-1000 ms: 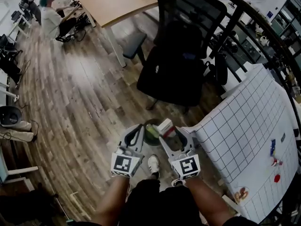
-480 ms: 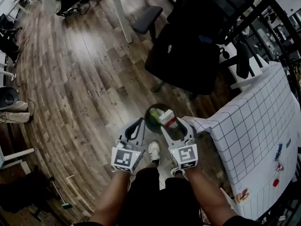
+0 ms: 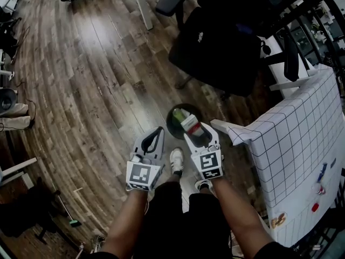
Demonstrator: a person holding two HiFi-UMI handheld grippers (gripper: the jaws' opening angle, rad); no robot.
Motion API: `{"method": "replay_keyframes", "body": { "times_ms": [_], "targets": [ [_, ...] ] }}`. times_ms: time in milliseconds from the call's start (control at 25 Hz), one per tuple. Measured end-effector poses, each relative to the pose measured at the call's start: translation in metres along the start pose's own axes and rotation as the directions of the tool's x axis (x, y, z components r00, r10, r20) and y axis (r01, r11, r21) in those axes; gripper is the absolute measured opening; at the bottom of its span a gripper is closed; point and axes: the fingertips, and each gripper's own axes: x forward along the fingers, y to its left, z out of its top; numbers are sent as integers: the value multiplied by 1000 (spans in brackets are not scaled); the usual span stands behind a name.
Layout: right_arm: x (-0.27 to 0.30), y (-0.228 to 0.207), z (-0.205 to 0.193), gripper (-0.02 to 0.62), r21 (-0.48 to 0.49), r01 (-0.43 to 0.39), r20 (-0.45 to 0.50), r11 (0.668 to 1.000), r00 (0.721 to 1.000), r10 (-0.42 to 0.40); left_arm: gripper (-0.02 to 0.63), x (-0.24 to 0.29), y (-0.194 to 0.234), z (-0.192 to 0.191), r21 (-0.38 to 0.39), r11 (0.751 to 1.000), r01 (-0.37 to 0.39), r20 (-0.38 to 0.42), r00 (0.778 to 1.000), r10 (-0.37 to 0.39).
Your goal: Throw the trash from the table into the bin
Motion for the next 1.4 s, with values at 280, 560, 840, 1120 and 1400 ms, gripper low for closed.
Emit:
{"method": "replay_keyframes", "body": {
  "times_ms": [280,560,840,1120,1400],
  "targets": [
    [29,9,-37,293,-23,-59,-153,998,987,55,18,-7,3,-7,-3,1000,-9,-14,1000,9],
    [12,17,-34,337,-1,-75,-172,997,982,73,18,-15,0,-4,-2,1000,-5,-17,1000,5],
    [-31,24,-30,336,11,-55,-145,998,988,56,18,-15,-17,15,12,1000,18,7,1000,-18],
    [-66,24,10,336,1,-36,-64,999,997,36,18,-28,-28,39,29,999,19,28,999,-20],
    [-118,18,61,334,-12,4,71,1000,997,-3,18,-55,-58,70,73,997,35,75,996,-40]
  ]
}}
